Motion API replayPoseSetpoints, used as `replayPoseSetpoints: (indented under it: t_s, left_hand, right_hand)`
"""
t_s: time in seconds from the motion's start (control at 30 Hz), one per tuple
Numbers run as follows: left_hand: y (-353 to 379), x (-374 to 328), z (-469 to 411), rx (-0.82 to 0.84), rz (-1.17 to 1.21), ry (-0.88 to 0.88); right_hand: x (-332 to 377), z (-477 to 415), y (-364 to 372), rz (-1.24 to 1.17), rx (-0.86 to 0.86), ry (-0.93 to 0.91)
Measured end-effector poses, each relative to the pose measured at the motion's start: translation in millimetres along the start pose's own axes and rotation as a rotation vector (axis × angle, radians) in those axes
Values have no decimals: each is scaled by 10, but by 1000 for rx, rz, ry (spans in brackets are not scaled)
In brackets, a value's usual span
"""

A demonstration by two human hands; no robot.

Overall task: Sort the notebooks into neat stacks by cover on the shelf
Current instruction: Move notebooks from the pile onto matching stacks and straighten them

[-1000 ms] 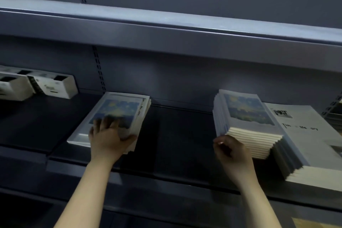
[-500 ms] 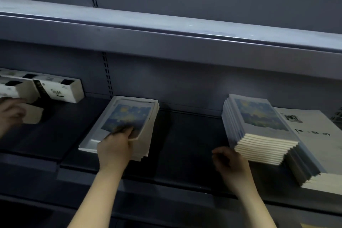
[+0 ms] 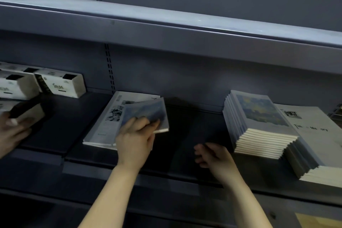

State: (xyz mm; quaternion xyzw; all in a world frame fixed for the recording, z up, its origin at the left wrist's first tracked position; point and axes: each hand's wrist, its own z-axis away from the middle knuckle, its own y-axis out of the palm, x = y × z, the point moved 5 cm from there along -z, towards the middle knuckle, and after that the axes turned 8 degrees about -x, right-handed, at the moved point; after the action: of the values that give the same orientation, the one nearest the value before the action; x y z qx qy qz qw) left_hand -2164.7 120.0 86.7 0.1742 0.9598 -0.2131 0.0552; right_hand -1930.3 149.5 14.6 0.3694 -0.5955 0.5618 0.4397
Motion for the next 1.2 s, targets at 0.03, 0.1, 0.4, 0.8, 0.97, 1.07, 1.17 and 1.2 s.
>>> replayPoseSetpoints:
  t_s: [0.03, 0.1, 0.4, 0.8, 0.97, 1.07, 1.17, 1.2]
  left_hand:
    - [-28, -91, -30, -47, 33, 16]
    - [-82, -292, -77, -131, 106, 66]
    - [43, -1104, 5, -150, 271, 253]
    - [397, -1092, 58, 248, 301, 109]
    - [571, -897, 45, 342, 222, -50]
    - [725, -841, 114, 437, 182, -103]
    - [933, -834, 258, 589, 104, -114]
    - [1002, -838, 319, 635, 80, -118]
  right_hand:
    - [30, 14, 42, -85, 21, 37]
    - [122, 29, 116, -261, 93, 116]
    - [570, 58, 27, -952, 337, 195]
    - [449, -87, -606, -584, 15, -54]
    - [442, -248, -1020, -417, -151, -109]
    - [434, -344, -1292, -400, -200, -65]
    - [505, -424, -1566, -382, -268, -73]
    - [533, -445, -1653, -377, -288, -75]
